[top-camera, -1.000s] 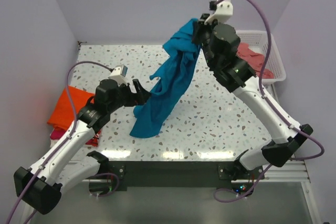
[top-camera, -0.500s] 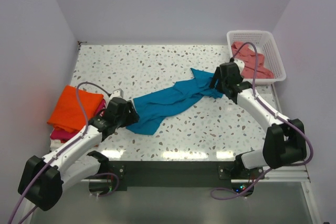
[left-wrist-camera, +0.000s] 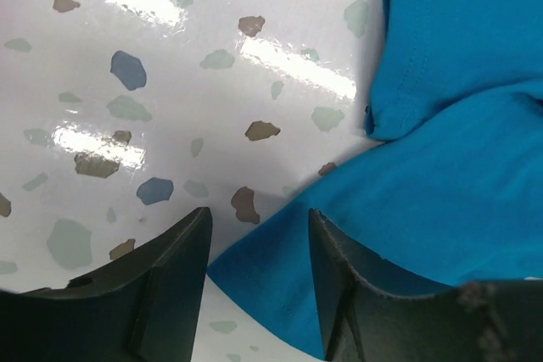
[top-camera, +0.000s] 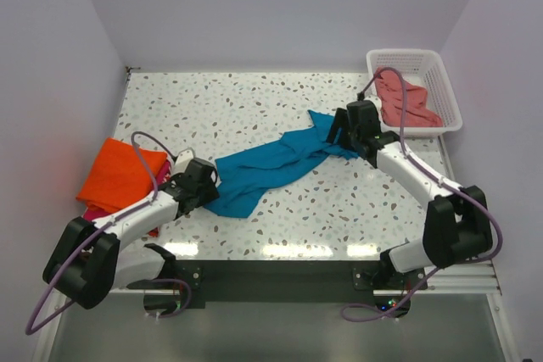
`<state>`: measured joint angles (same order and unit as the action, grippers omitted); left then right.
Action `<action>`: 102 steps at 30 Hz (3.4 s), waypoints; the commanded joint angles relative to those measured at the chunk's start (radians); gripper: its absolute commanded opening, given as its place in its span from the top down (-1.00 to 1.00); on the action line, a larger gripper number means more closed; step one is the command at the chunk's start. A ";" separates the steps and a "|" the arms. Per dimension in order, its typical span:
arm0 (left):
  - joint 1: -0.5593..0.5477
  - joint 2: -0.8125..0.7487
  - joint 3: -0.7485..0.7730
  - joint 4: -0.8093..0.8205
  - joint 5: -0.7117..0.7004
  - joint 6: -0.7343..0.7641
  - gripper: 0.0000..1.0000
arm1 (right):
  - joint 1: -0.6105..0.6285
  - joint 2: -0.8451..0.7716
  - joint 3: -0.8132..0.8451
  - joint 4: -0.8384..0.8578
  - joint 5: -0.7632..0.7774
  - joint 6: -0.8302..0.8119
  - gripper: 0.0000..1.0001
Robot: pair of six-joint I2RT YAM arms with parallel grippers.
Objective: Fold and stack the t-shirts
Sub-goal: Flatten the tshirt out
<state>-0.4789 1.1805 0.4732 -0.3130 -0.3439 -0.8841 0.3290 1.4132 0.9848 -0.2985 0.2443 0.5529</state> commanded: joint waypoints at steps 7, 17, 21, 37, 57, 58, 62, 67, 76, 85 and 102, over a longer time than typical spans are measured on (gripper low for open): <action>-0.001 0.053 -0.001 0.086 0.048 -0.019 0.16 | 0.038 0.274 0.268 0.009 0.020 -0.093 -0.56; -0.003 -0.004 0.008 0.081 0.111 0.011 0.57 | 0.077 0.500 0.495 -0.100 0.144 -0.140 -0.40; -0.003 -0.039 0.022 0.065 0.120 0.022 0.71 | 0.079 0.552 0.543 -0.111 0.136 -0.151 -0.25; 0.003 -0.068 0.128 -0.037 0.092 0.065 1.00 | 0.081 0.714 0.657 -0.152 0.181 -0.163 0.43; 0.213 -0.143 0.416 -0.195 0.089 0.217 1.00 | -0.041 0.238 0.542 -0.234 0.161 -0.157 1.00; 0.226 -0.148 0.433 -0.202 0.097 0.221 1.00 | -0.048 0.175 0.535 -0.238 0.161 -0.159 1.00; 0.275 -0.163 0.545 -0.228 0.105 0.252 1.00 | -0.103 0.026 0.511 -0.271 0.152 -0.153 1.00; 0.325 -0.166 0.654 -0.265 0.105 0.273 1.00 | -0.169 -0.108 0.531 -0.332 0.141 -0.151 1.00; 0.347 -0.191 0.754 -0.294 0.097 0.295 1.00 | -0.203 -0.227 0.586 -0.378 0.119 -0.153 1.00; 0.347 -0.239 0.789 -0.296 0.123 0.313 1.00 | -0.203 -0.203 0.653 -0.332 0.069 -0.139 1.00; 0.373 0.229 0.967 -0.029 -0.009 0.249 1.00 | -0.134 0.656 1.196 -0.193 -0.045 -0.113 -0.18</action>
<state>-0.1188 1.4055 1.3605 -0.4431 -0.3012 -0.6350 0.1642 2.0407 2.0129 -0.4217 0.1890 0.4694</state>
